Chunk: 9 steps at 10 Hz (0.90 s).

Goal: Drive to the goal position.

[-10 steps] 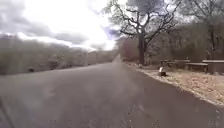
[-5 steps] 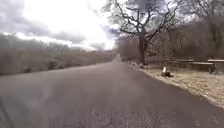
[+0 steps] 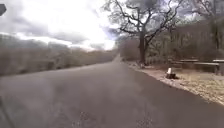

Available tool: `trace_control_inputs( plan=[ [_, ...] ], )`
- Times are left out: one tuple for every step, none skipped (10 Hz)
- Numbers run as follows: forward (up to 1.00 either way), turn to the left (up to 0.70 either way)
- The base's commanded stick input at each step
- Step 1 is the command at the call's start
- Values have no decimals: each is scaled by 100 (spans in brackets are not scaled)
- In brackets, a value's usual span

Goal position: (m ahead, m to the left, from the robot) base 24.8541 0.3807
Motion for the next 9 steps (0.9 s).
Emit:
trace_control_inputs(
  plan=[
    [70, 0],
    [70, 0],
    [70, 0],
    [70, 0],
    [70, 0],
    [70, 0],
    [70, 0],
    [70, 0],
    [70, 0]
  ],
)
